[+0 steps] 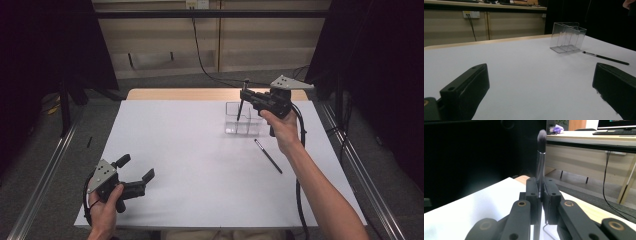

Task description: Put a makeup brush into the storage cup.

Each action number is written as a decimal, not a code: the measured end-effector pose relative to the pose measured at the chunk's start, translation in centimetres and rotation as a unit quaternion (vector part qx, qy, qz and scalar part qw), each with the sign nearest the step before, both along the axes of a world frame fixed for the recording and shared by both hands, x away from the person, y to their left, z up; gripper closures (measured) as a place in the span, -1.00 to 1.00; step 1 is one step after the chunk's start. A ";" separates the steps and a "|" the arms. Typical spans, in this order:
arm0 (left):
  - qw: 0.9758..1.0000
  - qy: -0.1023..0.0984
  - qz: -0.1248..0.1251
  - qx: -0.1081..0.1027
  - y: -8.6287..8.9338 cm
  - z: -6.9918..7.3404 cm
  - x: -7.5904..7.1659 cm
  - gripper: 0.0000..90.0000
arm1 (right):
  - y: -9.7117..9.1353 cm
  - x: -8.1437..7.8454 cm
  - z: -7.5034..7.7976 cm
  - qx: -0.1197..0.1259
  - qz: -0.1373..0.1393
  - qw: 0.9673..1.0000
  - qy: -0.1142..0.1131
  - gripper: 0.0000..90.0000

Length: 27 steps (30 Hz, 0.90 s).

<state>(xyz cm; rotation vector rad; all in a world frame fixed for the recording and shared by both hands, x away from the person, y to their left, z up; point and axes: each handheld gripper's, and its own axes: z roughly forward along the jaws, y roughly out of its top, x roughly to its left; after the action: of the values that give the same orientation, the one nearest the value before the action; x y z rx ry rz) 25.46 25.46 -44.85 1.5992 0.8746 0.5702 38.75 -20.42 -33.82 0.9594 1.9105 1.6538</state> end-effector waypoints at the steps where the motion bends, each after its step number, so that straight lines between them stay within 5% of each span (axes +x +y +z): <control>1: 1.000 0.000 -0.001 0.000 0.0 0.0 0.0 -0.98 | 0.1 0.2 0.0 0.001 -0.001 1.000 0.001 0.87; 11: 1.000 0.001 -0.014 0.011 -0.2 0.0 0.0 -0.98 | 1.0 2.6 0.6 -0.013 -0.023 1.000 -0.006 0.87; 17: 1.000 0.004 -0.008 0.009 0.0 0.0 0.0 -0.98 | 1.0 3.9 0.0 -0.027 -0.038 0.999 0.001 0.87; 20: 1.000 0.000 -0.005 0.025 0.1 -0.1 0.1 -0.98 | 1.2 4.2 -0.3 -0.030 -0.041 0.999 0.002 0.87; 27: 1.000 0.005 0.001 0.017 0.4 -0.2 0.3 -0.98 | 1.1 4.9 -1.1 -0.025 -0.049 0.998 0.008 0.87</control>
<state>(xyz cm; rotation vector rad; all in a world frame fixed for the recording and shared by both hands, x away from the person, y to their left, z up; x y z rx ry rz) 25.79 25.87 -45.02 1.6327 0.8780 0.5808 43.64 -19.30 -34.97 1.0310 1.8757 1.5400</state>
